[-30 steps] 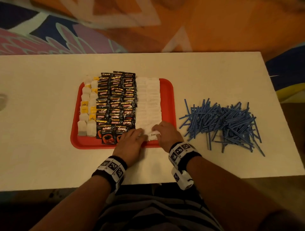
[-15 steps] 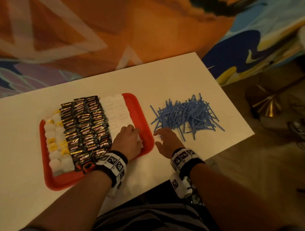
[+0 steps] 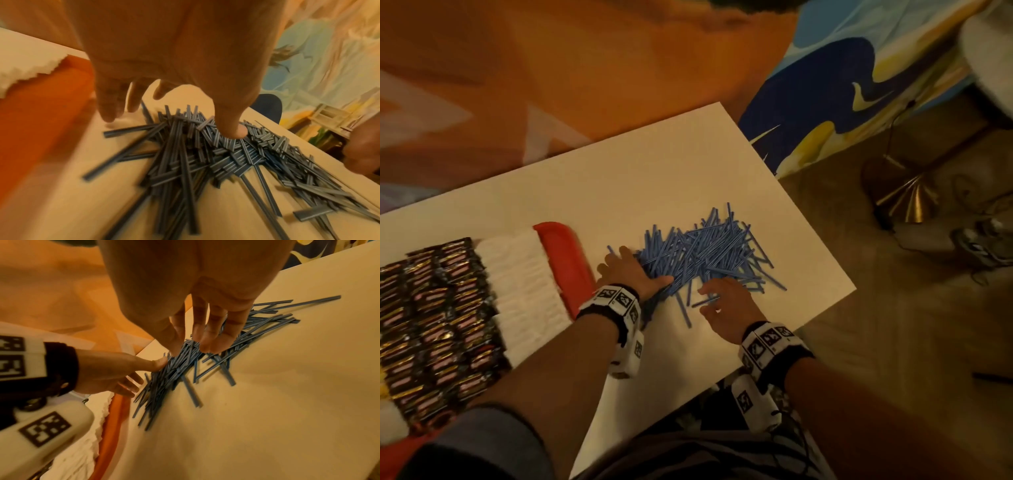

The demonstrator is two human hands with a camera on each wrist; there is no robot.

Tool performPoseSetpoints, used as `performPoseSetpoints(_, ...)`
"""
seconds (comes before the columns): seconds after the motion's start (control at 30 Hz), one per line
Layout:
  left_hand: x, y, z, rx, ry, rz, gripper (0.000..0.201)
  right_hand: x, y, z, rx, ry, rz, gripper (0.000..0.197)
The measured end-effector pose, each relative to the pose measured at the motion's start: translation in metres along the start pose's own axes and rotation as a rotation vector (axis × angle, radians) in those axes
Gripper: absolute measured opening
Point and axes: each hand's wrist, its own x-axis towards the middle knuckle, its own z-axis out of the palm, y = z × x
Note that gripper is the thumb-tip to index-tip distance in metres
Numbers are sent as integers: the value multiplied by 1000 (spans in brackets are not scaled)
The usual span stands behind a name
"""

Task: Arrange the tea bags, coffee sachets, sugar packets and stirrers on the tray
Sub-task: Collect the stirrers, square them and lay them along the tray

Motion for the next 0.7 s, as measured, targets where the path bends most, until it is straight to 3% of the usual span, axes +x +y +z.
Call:
performPoseSetpoints(0.13, 2, 39, 8, 66, 4, 14, 133, 16, 20, -22, 38, -7, -43, 21)
performPoseSetpoints(0.23, 5, 58, 12, 88, 8, 42, 124, 27, 28, -33, 5, -17, -80, 16)
performPoseSetpoints(0.4, 11, 65, 13, -30, 27, 21, 95, 43, 29, -42, 45, -48, -93, 12)
performPoseSetpoints(0.53, 10, 60, 8, -131, 41, -24, 56, 50, 26, -43, 72, -78, -108, 14)
performPoseSetpoints(0.7, 12, 43, 7, -182, 26, -81, 29, 55, 24, -41, 104, -108, -111, 12)
